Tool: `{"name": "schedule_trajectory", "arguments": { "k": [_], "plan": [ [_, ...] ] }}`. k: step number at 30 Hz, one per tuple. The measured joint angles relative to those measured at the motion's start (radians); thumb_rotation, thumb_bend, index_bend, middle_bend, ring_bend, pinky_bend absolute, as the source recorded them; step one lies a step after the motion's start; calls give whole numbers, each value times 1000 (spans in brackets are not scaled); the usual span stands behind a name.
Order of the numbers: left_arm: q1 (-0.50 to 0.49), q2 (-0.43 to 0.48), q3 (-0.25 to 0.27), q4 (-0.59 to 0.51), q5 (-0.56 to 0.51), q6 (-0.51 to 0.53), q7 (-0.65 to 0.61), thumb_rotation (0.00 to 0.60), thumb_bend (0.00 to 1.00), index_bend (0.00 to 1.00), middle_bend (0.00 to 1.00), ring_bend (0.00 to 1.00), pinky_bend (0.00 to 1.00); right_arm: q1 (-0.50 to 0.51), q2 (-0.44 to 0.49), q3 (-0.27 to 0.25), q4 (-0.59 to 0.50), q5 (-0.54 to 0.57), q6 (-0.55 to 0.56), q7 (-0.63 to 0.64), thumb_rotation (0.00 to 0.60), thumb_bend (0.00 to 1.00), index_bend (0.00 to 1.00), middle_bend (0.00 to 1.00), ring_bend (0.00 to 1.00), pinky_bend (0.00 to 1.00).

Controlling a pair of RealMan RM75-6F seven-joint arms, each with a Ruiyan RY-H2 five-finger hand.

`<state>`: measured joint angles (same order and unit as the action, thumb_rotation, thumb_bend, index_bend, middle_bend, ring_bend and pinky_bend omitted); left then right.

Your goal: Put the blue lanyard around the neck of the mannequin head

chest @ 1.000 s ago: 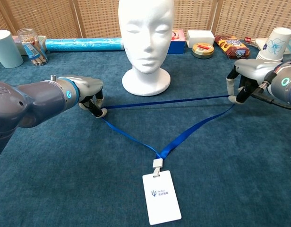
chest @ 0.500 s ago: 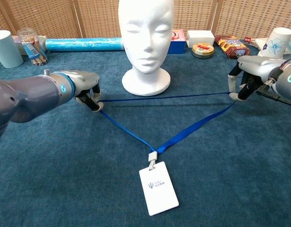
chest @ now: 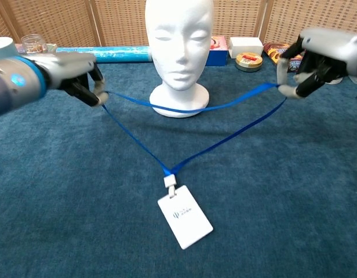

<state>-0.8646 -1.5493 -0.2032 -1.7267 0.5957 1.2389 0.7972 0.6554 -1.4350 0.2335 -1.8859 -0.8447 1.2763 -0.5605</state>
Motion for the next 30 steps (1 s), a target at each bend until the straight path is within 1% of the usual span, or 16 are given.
{"name": "schedule_trajectory", "arguments": {
  "k": [6,9,12,17,21,24,30],
  "plan": [
    [75,137,36,-148,188,52,-99,428,508,694,1000,1000,1000,-38,95,-12,-166,-131,40,38,600,508,644,1000,1000,1000],
    [102,196,38,-206,246,74,-138,431,509,695,1000,1000,1000,-49,134,-12,-227,-181,51,51,600,509,649,1000,1000,1000],
    [120,251,29,-254,286,89,-166,433,508,695,1000,1000,1000,-54,167,-3,-278,-216,53,69,600,511,654,1000,1000,1000],
    [139,325,2,-308,308,98,-204,431,508,695,1000,1000,1000,-57,201,24,-312,-228,40,137,600,517,662,1000,1000,1000],
    [149,374,-31,-342,306,90,-240,434,508,695,1000,1000,1000,-63,229,53,-324,-231,20,237,600,520,664,1000,1000,1000],
    [150,389,-45,-354,304,82,-250,433,508,695,1000,1000,1000,-64,261,76,-331,-224,-5,289,600,522,664,1000,1000,1000],
    [138,401,-72,-358,278,75,-248,432,508,695,1000,1000,1000,-40,306,135,-339,-175,-34,314,600,521,664,1000,1000,1000]
  ]
}}
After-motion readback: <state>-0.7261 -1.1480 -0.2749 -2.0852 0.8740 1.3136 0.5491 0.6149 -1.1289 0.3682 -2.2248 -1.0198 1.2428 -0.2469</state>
